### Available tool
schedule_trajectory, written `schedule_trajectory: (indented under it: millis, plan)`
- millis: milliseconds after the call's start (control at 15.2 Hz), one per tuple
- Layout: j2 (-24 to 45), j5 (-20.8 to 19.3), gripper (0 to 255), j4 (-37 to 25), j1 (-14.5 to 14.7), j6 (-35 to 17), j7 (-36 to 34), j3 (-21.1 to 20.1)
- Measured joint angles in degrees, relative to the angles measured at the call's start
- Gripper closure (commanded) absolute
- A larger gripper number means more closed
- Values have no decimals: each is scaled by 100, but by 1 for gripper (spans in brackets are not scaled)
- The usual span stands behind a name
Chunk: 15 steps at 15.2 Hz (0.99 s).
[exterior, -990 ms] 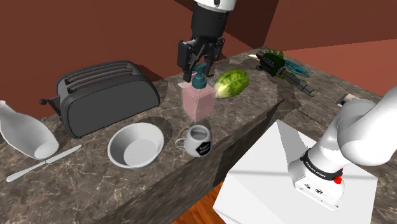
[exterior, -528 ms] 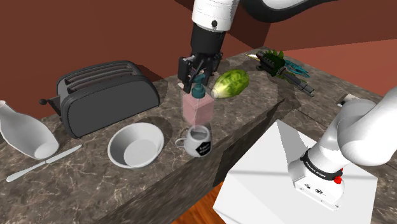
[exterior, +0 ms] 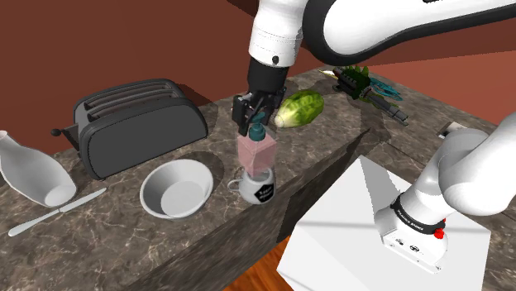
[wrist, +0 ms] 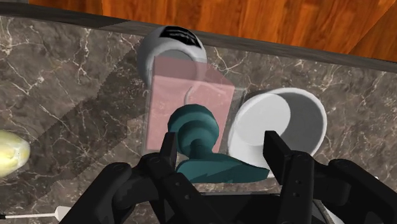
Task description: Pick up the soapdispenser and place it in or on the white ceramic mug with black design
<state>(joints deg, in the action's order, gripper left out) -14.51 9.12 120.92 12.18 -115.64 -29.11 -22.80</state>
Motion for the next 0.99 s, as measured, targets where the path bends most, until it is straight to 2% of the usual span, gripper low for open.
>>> schedule_trajectory:
  millis: [264, 726, 792, 990]
  plan:
    - [84, -9, 255, 227, 8, -309, -11, -39]
    - [75, 0, 255, 312, 11, -388, 2, -40]
    - [75, 0, 0, 313, 11, -388, 2, -40]
    - [75, 0, 0, 313, 11, -389, 3, -39]
